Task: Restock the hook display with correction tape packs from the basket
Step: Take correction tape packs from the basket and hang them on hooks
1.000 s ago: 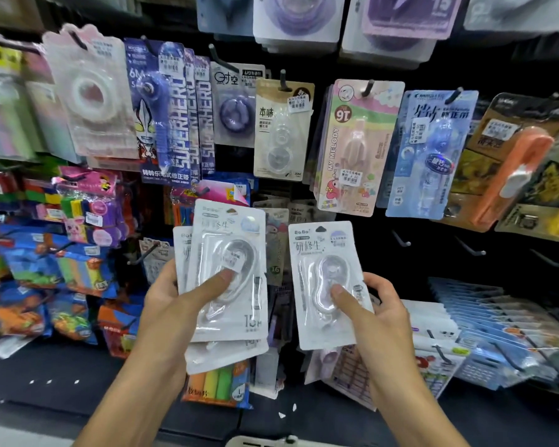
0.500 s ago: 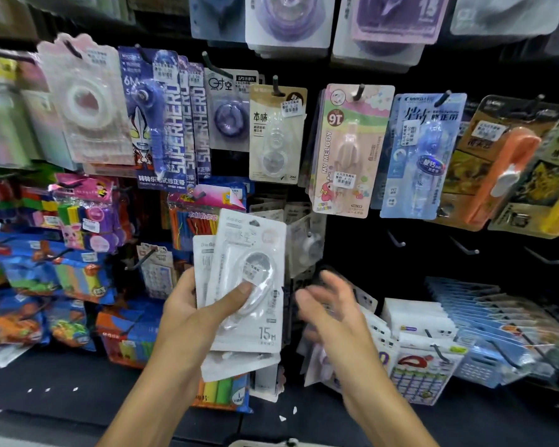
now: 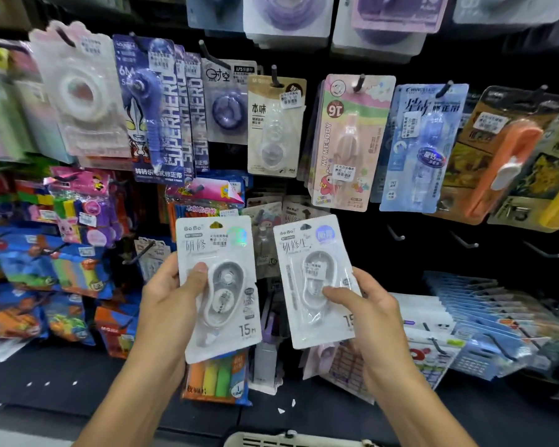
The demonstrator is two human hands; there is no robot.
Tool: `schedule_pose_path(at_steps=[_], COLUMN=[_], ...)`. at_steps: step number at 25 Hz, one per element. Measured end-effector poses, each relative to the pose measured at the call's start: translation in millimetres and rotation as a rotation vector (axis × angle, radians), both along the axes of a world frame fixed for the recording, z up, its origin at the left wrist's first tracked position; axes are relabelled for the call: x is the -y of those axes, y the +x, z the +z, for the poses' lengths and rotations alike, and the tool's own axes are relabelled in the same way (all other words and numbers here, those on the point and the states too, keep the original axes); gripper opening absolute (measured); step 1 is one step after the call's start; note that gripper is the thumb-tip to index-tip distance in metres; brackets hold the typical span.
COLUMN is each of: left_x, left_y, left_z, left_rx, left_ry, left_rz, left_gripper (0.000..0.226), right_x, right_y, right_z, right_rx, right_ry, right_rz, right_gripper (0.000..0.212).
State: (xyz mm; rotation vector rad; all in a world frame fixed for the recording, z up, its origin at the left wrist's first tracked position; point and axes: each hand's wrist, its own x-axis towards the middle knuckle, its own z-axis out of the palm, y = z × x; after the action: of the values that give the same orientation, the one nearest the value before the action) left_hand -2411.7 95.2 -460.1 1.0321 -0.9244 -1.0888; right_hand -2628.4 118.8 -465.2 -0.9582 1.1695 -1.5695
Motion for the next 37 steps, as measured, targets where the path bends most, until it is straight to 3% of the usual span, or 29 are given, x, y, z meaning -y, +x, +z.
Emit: schedule_pose_path(at_steps=[4,7,9,11,13,16,18,24,28,29,31,33,34,35,37], left_x=[2.2,5.8,9.3,13.2,16.5,27.2,32.4,30.0,23.8,19.8,11.5,2.1,-1.8,-9.3,-27.2], left_y=[1.5,-0.5,-9.1,-20.8,-29.3,-20.6,-11.3,-11.7,-14.2,-14.2,-15.3,-18.4,-21.2,-25.0,-32.8], left_z=[2.0,0.1,-1.1,-3.0,-5.3,-7.5,-8.1,-10.9,-16.7,-19.9,-29.1,-42.8,-48.7,-57.1,-75.4], left_rx=[-0.008,0.034,0.082,0.138,0.223,0.718,0.956,0.947,0.998,1.021,1.077,1.244,1.358,1.460,1.620], left_ry=[-0.045,-0.062,-0.069,-0.078,-0.105,-0.210,-0.175,-0.192,-0.166,-0.134,-0.060,0.014,0.039,0.073,0.182], left_rz=[0.017,0.004,-0.051,-0.174,-0.276,-0.137,-0.029,-0.026,-0.039,-0.052,-0.103,-0.261,-0.409,-0.601,-0.976], left_gripper=[0.027,0.026,0.026,0.025,0.024,0.022,0.041,0.049,0.057,0.058,0.061,0.060,0.059,0.057,0.054], right_x=[-0.5,1.3,0.2,1.3,6.3,15.7,17.1,-0.4,16.0,15.5,5.2,-19.2,-32.6,-48.4,-78.7], right_y=[4.3,8.1,11.7,20.9,28.2,23.9,12.2,2.6,5.4,3.5,-3.7,-12.1,-18.5,-26.2,-41.6], right_z=[-4.6,-12.5,-15.2,-19.9,-23.0,-17.2,-11.6,-14.7,-20.1,-27.1,-51.6,-93.7,-119.2,-149.4,-215.0], right_rx=[-0.006,-0.050,-0.142,-0.152,-0.142,-0.076,-0.083,-0.272,-0.102,-0.103,-0.132,-0.147,-0.243,-0.464,-1.109], right_ry=[0.048,0.117,0.095,0.039,-0.011,-0.069,-0.060,-0.084,0.109,0.135,0.187,0.311,0.388,0.466,0.611], right_rz=[-0.075,-0.054,0.043,0.249,0.269,0.101,0.035,-0.103,-0.034,-0.020,0.012,0.114,0.181,0.274,0.571], right_gripper=[0.029,0.067,0.076,0.072,0.052,0.031,0.026,0.026,0.069,0.071,0.050,0.027,0.021,0.020,0.043])
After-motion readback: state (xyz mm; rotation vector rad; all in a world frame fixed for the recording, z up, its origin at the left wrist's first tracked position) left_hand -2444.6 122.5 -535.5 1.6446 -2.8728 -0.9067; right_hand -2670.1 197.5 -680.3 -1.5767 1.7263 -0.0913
